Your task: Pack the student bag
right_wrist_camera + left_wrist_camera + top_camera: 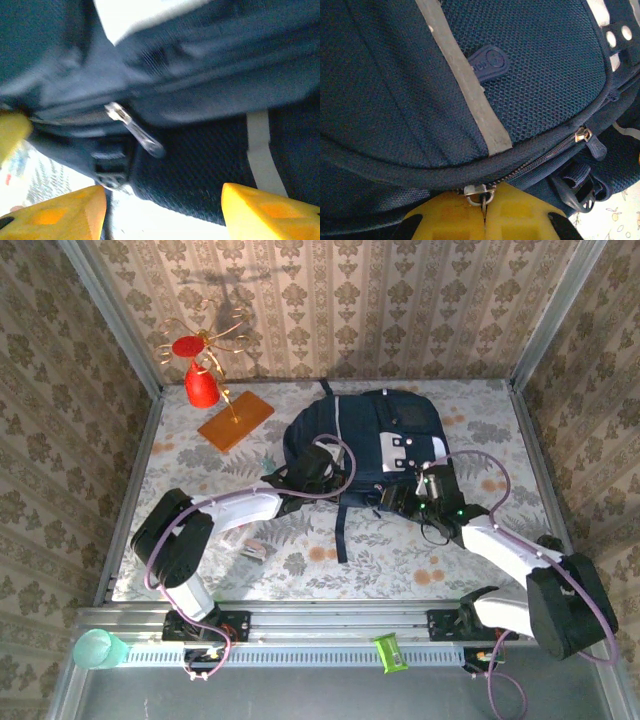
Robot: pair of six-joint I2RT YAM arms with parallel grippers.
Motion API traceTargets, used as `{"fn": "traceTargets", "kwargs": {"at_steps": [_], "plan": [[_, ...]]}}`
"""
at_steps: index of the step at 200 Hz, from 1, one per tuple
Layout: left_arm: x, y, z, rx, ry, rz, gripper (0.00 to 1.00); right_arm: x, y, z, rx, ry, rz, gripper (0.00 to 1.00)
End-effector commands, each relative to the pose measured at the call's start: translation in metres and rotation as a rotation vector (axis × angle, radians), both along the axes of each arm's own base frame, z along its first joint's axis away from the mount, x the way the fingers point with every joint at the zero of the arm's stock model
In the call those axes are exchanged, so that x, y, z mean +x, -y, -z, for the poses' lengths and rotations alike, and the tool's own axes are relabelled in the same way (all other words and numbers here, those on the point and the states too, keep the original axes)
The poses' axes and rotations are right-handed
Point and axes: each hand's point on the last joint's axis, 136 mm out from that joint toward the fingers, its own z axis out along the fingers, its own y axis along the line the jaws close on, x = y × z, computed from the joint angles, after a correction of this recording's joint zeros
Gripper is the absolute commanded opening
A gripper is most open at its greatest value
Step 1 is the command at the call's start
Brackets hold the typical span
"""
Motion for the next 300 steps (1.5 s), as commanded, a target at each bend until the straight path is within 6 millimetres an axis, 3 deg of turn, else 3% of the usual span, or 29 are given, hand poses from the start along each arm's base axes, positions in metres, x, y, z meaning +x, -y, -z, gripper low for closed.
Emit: {"fn": "traceTargets", "kwargs": {"at_steps": [1, 45, 85, 130, 136, 157, 171, 209, 249, 267, 300], "plan": [[-0.005, -0.005, -0.009, 0.044, 0.022, 0.018, 0.0, -0.005, 0.009, 0.019, -0.034, -0.081, 0.019, 0.63], [-0.011, -0.017, -0.008, 0.121, 0.041, 0.05, 0.0, 0.016, 0.067, 0.042, -0.113, -0.109, 0.231, 0.56], [-0.014, -0.03, -0.013, 0.211, 0.075, 0.091, 0.0, 0.031, 0.113, 0.042, -0.183, -0.091, 0.402, 0.53], [-0.007, -0.052, -0.009, 0.335, 0.101, 0.096, 0.0, 0.044, 0.137, 0.031, -0.191, -0.055, 0.482, 0.51], [-0.007, -0.053, -0.008, 0.342, 0.098, 0.108, 0.0, 0.043, 0.136, 0.038, -0.195, -0.079, 0.478, 0.51], [-0.017, -0.037, -0.016, 0.267, 0.083, 0.192, 0.0, 0.047, 0.125, 0.03, -0.156, -0.058, 0.425, 0.52], [-0.027, -0.017, -0.023, 0.168, 0.067, 0.254, 0.0, 0.046, 0.113, 0.008, -0.121, 0.0, 0.374, 0.55], [-0.04, 0.017, -0.037, 0.085, 0.073, 0.314, 0.0, 0.012, 0.069, -0.024, -0.083, 0.035, 0.243, 0.64], [-0.046, 0.032, -0.039, 0.073, 0.079, 0.341, 0.0, -0.018, 0.021, -0.005, 0.085, -0.055, 0.193, 0.7], [-0.047, 0.033, -0.039, 0.073, 0.082, 0.345, 0.0, -0.013, -0.001, -0.002, 0.161, -0.057, 0.171, 0.76], [-0.049, 0.033, -0.036, 0.08, 0.077, 0.351, 0.0, 0.003, -0.028, 0.005, 0.21, -0.087, 0.124, 0.74]]}}
